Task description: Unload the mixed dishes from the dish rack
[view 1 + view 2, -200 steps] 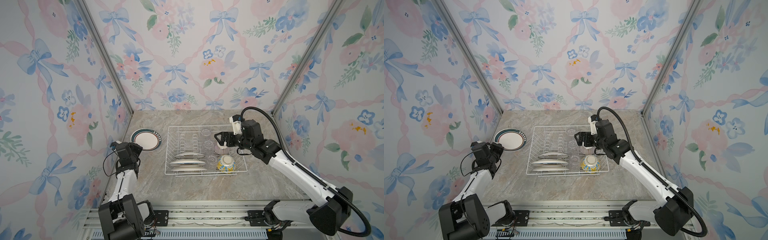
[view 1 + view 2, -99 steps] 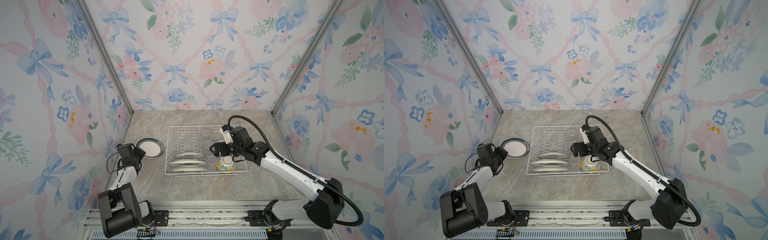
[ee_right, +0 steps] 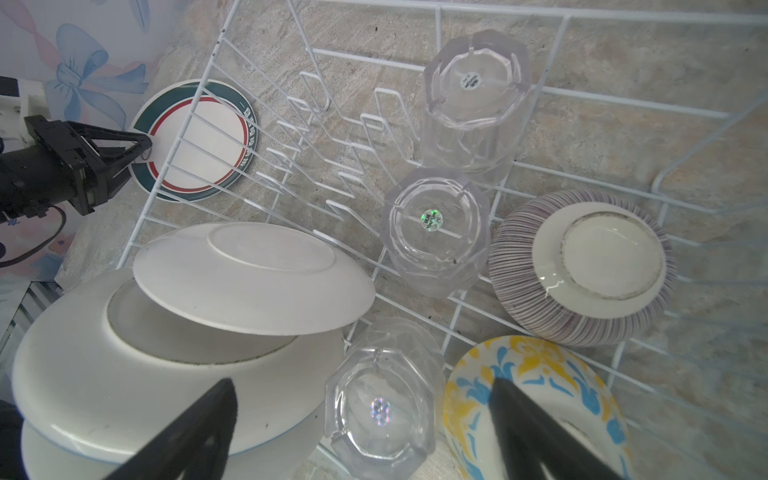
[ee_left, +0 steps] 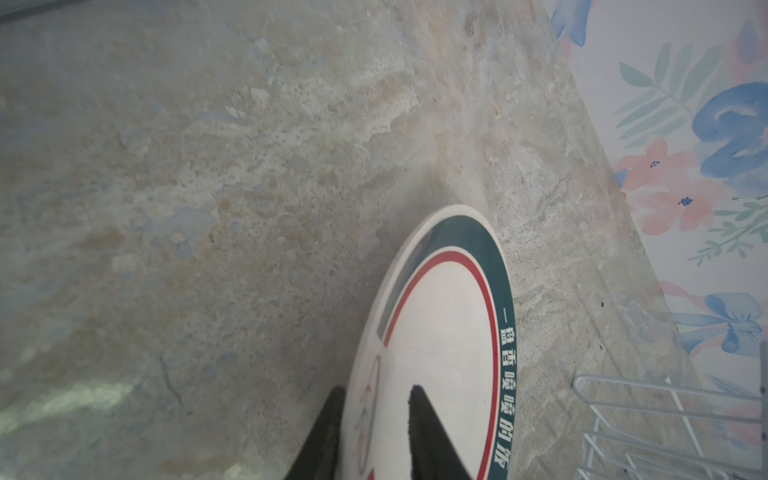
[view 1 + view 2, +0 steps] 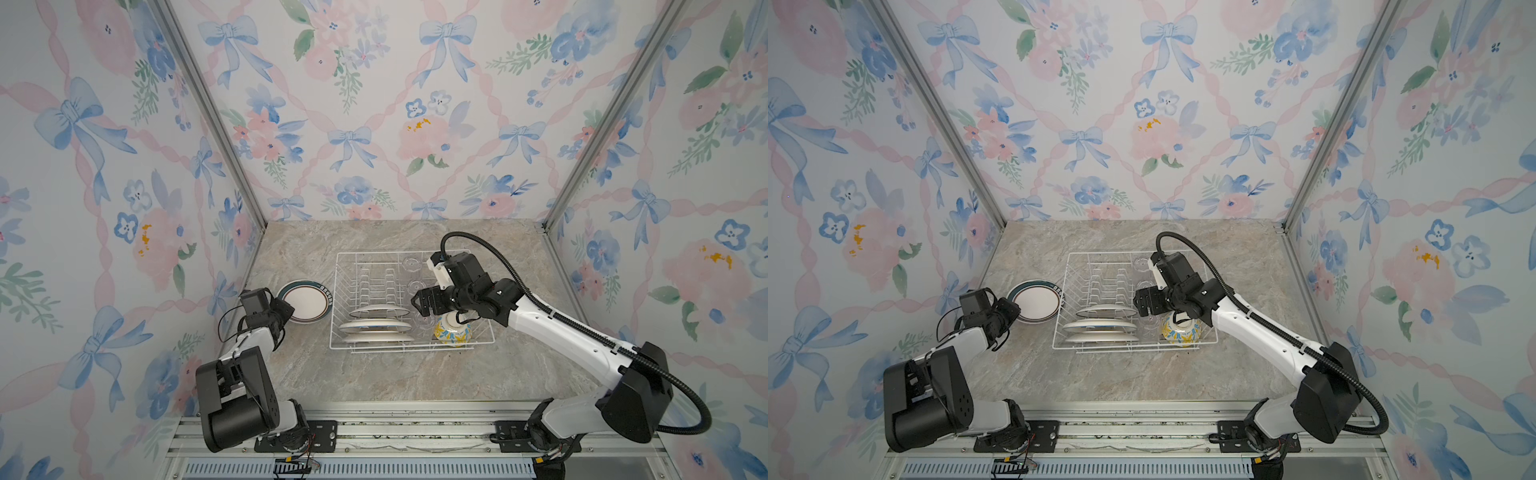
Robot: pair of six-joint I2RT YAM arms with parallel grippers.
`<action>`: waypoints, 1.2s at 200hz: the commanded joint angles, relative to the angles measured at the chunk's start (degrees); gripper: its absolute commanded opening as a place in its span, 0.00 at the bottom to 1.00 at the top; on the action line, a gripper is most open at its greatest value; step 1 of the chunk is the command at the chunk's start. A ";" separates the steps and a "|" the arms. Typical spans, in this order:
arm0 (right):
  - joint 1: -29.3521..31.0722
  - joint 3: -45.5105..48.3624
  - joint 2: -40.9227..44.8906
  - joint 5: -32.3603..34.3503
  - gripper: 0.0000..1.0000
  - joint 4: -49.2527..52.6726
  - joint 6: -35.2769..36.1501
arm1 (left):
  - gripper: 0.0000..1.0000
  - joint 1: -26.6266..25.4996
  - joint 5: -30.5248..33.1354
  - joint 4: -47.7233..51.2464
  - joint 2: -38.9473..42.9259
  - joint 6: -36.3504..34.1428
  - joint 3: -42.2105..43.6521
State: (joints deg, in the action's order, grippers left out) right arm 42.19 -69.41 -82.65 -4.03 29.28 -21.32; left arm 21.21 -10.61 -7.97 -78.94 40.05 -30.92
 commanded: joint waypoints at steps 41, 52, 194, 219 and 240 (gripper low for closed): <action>2.25 -4.22 -2.49 2.96 0.97 3.27 2.31 | 0.81 0.32 -1.59 0.25 -1.20 -1.60 -0.65; 2.49 -4.86 -3.00 2.94 0.97 3.58 2.80 | 0.98 0.32 -1.17 0.66 -1.12 -1.51 -0.66; 4.18 -13.65 -10.53 4.52 0.99 9.57 12.32 | 0.98 -13.53 2.05 10.20 17.36 0.64 -0.21; 4.43 -14.84 -13.02 2.37 0.92 8.17 13.92 | 0.98 -14.56 -0.53 11.53 20.87 1.23 -0.39; 5.54 -16.83 -15.78 2.25 0.85 8.92 16.57 | 0.98 -15.54 -0.73 13.65 23.14 1.08 -1.77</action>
State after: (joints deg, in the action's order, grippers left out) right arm 46.04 -82.85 -95.53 -1.06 37.32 -8.51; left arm 6.70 -9.87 1.96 -58.35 40.97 -30.76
